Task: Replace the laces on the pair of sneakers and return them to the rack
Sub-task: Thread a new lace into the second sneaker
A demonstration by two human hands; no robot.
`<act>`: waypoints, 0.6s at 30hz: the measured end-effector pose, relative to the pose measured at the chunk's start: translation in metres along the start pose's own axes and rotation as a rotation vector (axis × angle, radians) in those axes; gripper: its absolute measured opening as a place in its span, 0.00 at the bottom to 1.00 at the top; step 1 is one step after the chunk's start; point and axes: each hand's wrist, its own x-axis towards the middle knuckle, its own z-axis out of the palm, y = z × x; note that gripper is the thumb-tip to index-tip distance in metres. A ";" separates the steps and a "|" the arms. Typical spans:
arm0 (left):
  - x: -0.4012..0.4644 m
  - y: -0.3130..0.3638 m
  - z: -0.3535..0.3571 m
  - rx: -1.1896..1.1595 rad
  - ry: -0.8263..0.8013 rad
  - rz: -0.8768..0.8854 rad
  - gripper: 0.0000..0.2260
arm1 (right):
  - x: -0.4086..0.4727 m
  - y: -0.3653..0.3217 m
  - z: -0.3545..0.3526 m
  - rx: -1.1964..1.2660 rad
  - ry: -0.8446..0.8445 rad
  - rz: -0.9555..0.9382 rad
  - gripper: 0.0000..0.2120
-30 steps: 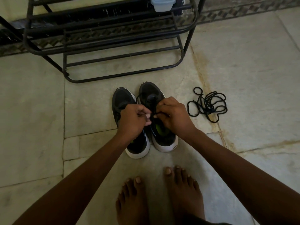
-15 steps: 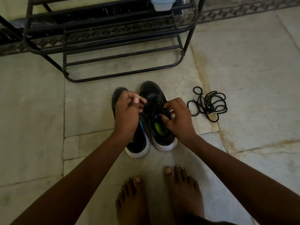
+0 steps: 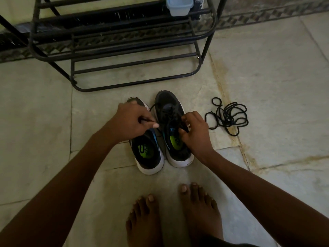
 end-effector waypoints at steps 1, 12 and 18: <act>-0.001 0.002 -0.005 -0.207 0.009 -0.018 0.06 | 0.000 0.000 0.001 -0.012 -0.008 0.002 0.12; 0.001 0.003 0.005 -0.542 0.144 -0.003 0.09 | -0.001 -0.002 0.005 -0.048 -0.009 0.012 0.12; -0.002 0.015 0.014 -0.315 0.254 0.058 0.07 | -0.001 -0.002 0.005 -0.075 -0.021 -0.007 0.13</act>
